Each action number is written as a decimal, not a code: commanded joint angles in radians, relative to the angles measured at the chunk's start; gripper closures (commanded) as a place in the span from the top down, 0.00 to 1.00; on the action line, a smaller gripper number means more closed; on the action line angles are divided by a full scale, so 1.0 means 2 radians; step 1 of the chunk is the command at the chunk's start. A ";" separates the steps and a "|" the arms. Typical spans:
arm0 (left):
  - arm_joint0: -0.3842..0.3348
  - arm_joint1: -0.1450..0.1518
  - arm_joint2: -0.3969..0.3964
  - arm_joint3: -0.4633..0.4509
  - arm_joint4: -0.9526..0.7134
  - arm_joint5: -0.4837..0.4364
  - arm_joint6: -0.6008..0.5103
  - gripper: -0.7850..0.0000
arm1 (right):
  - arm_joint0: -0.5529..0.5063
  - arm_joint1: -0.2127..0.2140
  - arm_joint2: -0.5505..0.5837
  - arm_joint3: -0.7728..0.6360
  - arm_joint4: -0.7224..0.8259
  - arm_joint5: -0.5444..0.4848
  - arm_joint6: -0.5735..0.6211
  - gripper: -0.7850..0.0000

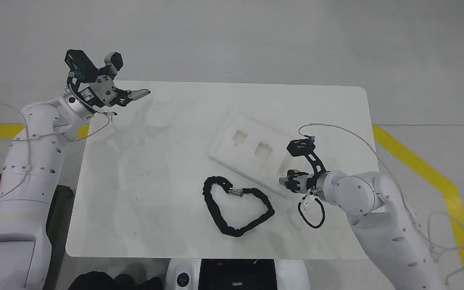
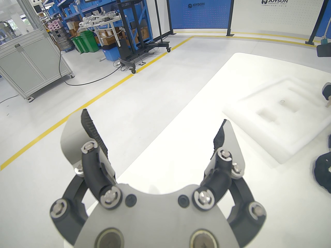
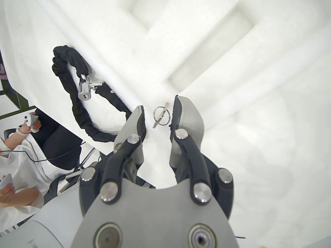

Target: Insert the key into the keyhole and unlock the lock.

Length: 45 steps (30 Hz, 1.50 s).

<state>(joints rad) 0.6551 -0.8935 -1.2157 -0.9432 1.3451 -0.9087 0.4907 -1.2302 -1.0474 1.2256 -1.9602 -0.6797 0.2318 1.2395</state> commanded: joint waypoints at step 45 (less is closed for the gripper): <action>0.000 0.000 0.000 0.000 0.000 0.000 0.000 1.00 | -0.013 0.014 0.011 -0.076 -0.172 -0.108 -0.007 0.00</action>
<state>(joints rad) 0.6551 -0.8935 -1.2157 -0.9432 1.3451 -0.9087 0.4907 -1.2590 -1.0181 1.2546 -2.1180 -1.0285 0.0273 1.2349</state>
